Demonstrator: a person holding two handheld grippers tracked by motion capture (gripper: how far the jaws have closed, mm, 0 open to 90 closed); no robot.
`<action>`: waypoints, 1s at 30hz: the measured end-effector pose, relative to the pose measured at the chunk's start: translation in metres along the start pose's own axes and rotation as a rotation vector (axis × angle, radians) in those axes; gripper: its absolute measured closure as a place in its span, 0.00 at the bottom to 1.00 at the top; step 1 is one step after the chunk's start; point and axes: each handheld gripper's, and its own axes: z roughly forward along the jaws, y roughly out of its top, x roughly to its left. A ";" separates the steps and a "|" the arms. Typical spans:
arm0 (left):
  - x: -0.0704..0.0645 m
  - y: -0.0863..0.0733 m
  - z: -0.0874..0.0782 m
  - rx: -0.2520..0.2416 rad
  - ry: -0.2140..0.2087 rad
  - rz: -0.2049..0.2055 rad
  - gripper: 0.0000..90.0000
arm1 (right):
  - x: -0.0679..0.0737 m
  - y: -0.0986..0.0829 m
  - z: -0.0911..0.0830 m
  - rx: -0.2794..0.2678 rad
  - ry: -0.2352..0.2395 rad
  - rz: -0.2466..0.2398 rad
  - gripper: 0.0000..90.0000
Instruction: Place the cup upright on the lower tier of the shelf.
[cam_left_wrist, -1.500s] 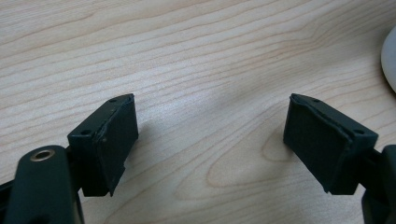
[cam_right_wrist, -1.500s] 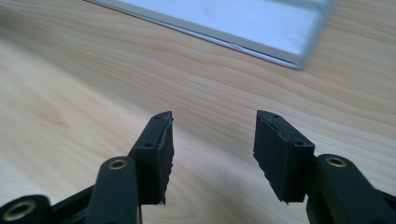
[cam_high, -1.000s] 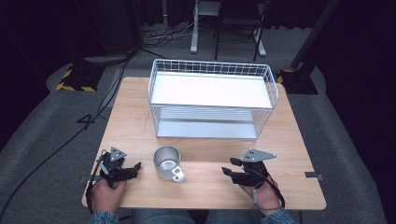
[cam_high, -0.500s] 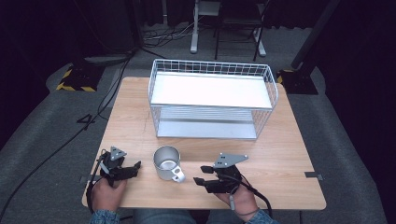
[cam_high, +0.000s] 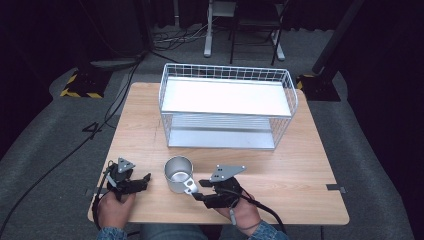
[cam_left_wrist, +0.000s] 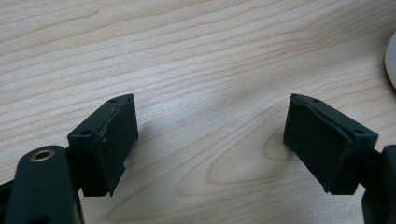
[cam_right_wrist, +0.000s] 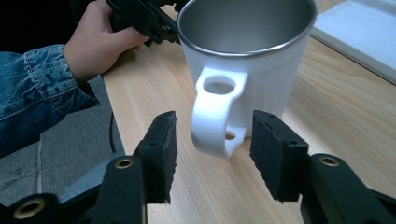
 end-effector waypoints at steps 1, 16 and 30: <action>0.000 0.000 0.000 0.000 0.000 0.000 0.20 | 0.000 0.001 0.002 0.002 0.003 0.000 0.58; 0.000 0.000 0.000 0.000 -0.001 -0.001 0.20 | 0.001 0.007 0.021 0.055 -0.027 0.021 0.71; 0.000 0.000 0.000 0.001 -0.001 -0.002 0.20 | 0.004 0.009 0.020 0.039 -0.020 0.032 0.80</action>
